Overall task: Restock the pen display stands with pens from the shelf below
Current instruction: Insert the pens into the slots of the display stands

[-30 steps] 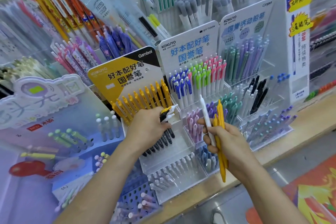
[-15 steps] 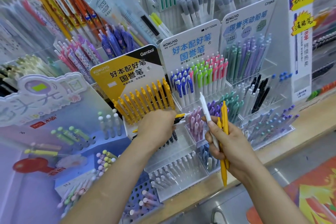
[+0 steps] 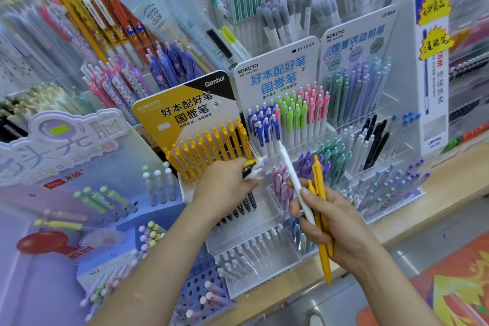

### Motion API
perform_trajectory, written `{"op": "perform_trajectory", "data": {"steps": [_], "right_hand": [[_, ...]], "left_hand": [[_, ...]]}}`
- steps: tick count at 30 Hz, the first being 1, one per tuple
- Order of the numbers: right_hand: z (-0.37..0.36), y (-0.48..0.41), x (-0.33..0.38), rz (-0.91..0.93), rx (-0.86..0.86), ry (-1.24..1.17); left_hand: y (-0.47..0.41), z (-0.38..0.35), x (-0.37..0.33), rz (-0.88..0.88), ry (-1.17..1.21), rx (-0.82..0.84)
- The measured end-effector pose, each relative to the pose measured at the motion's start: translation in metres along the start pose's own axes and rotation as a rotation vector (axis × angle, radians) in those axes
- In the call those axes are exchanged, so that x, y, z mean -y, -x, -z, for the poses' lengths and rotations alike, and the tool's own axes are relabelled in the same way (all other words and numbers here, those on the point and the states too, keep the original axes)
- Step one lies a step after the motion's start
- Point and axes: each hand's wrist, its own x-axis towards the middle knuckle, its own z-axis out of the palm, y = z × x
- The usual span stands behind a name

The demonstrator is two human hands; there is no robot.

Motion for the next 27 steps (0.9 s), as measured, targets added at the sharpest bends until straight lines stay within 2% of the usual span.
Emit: {"op": "perform_trajectory", "data": {"steps": [3,5,7,12,18,22,27], "right_hand": [[0.003,0.0,-0.001,-0.05,0.038,-0.023],[0.002,0.0,-0.001,-0.078,0.07,-0.008],[-0.002,0.0,0.0,-0.089,0.105,0.025],[-0.007,-0.005,-0.004,-0.132,0.214,0.034],[-0.015,-0.007,-0.007,-0.149,0.269,0.062],[-0.022,-0.012,-0.007,-0.122,0.151,0.209],[-0.011,-0.013,-0.007,-0.061,-0.138,0.299]], "left_hand": [[0.011,0.017,-0.009,0.185,0.584,-0.171],[0.016,0.028,-0.011,0.241,0.925,-0.126],[0.02,0.037,-0.012,0.238,1.08,-0.041],[0.026,0.043,-0.006,0.2,1.142,0.059],[0.033,0.046,0.001,0.187,1.156,0.059],[0.039,0.046,0.006,0.232,1.164,-0.101],[0.06,0.053,0.016,0.239,1.035,-0.267]]}}
